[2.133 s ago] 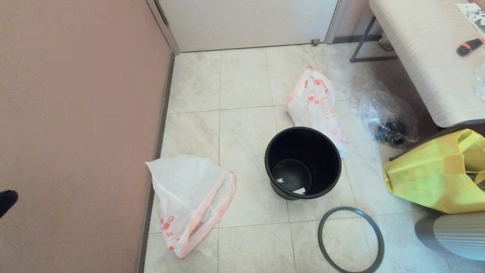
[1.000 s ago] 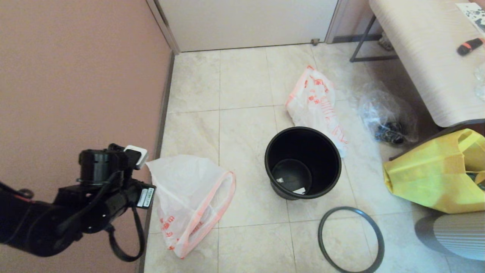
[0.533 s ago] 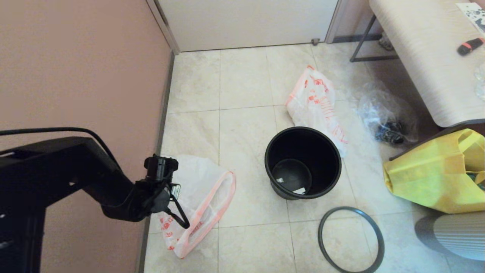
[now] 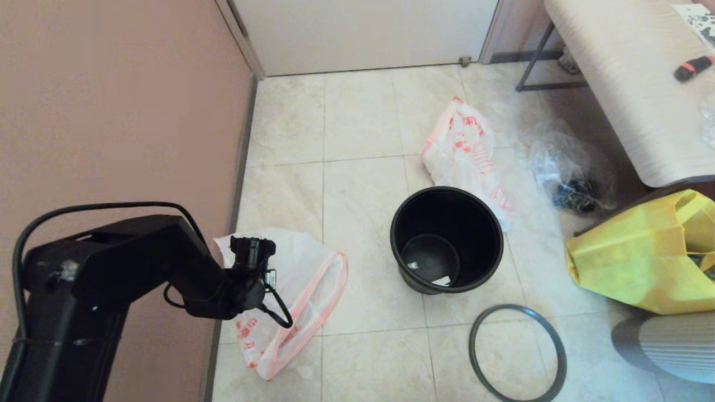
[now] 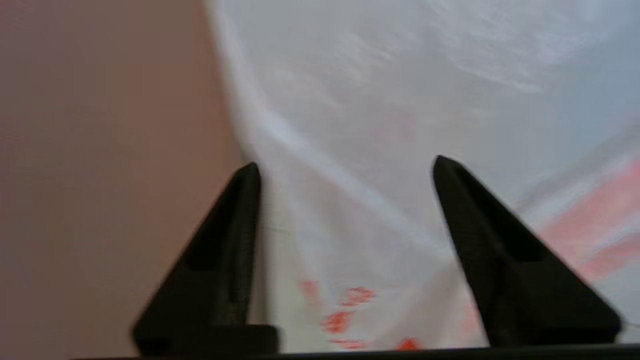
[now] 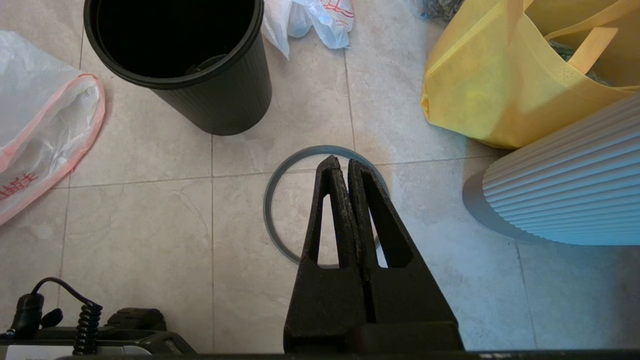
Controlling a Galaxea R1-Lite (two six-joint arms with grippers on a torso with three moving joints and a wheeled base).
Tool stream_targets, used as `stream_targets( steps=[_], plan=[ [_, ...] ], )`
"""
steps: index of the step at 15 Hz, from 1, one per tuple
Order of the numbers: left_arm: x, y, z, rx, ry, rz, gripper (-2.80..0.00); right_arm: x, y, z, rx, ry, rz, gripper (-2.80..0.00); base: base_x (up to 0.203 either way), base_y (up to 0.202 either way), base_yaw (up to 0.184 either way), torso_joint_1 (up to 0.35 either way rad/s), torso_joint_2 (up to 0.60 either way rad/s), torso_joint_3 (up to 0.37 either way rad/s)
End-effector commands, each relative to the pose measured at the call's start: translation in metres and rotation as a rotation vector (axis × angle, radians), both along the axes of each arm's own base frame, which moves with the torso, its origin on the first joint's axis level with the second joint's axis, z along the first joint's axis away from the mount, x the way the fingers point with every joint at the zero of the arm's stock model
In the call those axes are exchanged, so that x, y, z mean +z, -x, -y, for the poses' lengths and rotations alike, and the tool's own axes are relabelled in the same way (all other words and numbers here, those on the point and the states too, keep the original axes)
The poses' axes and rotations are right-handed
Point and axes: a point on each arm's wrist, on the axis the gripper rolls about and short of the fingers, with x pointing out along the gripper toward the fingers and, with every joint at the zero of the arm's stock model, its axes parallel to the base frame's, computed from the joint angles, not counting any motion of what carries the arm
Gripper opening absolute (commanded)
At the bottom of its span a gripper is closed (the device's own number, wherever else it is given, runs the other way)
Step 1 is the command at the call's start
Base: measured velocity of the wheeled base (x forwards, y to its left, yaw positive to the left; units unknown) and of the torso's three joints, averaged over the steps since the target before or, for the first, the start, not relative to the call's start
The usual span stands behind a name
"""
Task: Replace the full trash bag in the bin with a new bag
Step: Pick up a new trash bag
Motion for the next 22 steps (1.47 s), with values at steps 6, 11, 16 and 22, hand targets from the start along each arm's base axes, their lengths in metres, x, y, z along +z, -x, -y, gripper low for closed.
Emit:
stream_targets(
  steps=[6, 11, 16, 22],
  plan=[
    [-0.043, -0.019, 0.002, 0.073, 0.055, 0.011, 0.0, 0.0, 0.0, 0.0, 0.0, 0.001, -0.001, -2.8, 0.0, 0.0, 0.0, 0.0, 0.0, 0.0],
    [-0.069, -0.037, 0.004, 0.121, 0.071, 0.066, 0.0, 0.0, 0.0, 0.0, 0.0, 0.001, -0.001, -2.8, 0.0, 0.0, 0.0, 0.0, 0.0, 0.0],
    [-0.093, -0.043, 0.007, 0.121, 0.049, 0.037, 0.0, 0.0, 0.0, 0.0, 0.0, 0.002, -0.001, -2.8, 0.0, 0.0, 0.0, 0.0, 0.0, 0.0],
    [-0.107, -0.036, 0.015, 0.111, -0.035, -0.185, -2.8, 0.0, 0.0, 0.0, 0.0, 0.0, -0.001, -2.8, 0.0, 0.0, 0.0, 0.0, 0.0, 0.0]
  ],
)
